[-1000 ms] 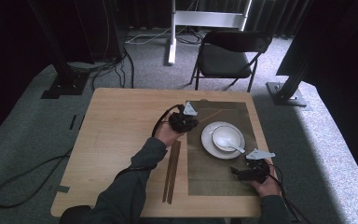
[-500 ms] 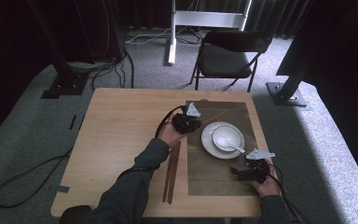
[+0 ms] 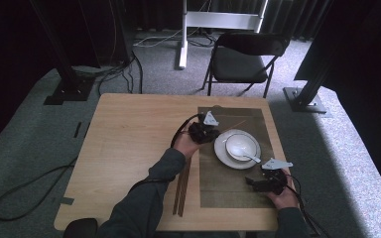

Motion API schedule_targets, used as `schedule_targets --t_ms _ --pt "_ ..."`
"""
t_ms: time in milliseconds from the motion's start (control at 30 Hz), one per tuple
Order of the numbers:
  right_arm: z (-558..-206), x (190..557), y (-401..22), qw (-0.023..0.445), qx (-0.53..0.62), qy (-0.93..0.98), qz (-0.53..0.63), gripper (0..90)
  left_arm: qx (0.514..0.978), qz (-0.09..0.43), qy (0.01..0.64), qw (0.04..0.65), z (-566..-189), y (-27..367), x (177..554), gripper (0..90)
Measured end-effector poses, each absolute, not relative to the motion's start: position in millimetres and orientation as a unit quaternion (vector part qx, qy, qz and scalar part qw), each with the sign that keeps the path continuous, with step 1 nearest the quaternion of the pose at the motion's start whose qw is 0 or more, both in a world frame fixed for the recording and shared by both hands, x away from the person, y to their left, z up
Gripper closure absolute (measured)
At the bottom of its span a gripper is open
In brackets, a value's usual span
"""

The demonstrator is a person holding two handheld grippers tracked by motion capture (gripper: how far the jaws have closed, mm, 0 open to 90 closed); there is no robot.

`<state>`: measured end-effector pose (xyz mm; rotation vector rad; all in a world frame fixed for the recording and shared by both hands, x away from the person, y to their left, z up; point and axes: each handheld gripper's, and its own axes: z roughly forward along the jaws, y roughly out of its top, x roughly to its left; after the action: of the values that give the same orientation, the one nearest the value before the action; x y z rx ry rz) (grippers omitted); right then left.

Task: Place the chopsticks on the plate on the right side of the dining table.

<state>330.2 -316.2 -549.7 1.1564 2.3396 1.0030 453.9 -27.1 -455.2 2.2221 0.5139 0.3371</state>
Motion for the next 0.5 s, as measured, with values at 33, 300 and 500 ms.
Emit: schedule_targets --t_ms 33,300,500 --pt "-550 330 -316 0.172 0.408 0.824 0.353 12.7 0.881 0.133 0.204 0.405 -455 -28 454 84.9" --pt "-550 330 -316 0.172 0.407 0.824 0.353 12.7 0.882 0.13 0.202 0.405 -458 -35 460 84.9" --pt "-550 330 -316 0.172 0.408 0.824 0.354 12.7 0.88 0.122 0.208 0.409 -462 -40 466 84.9"
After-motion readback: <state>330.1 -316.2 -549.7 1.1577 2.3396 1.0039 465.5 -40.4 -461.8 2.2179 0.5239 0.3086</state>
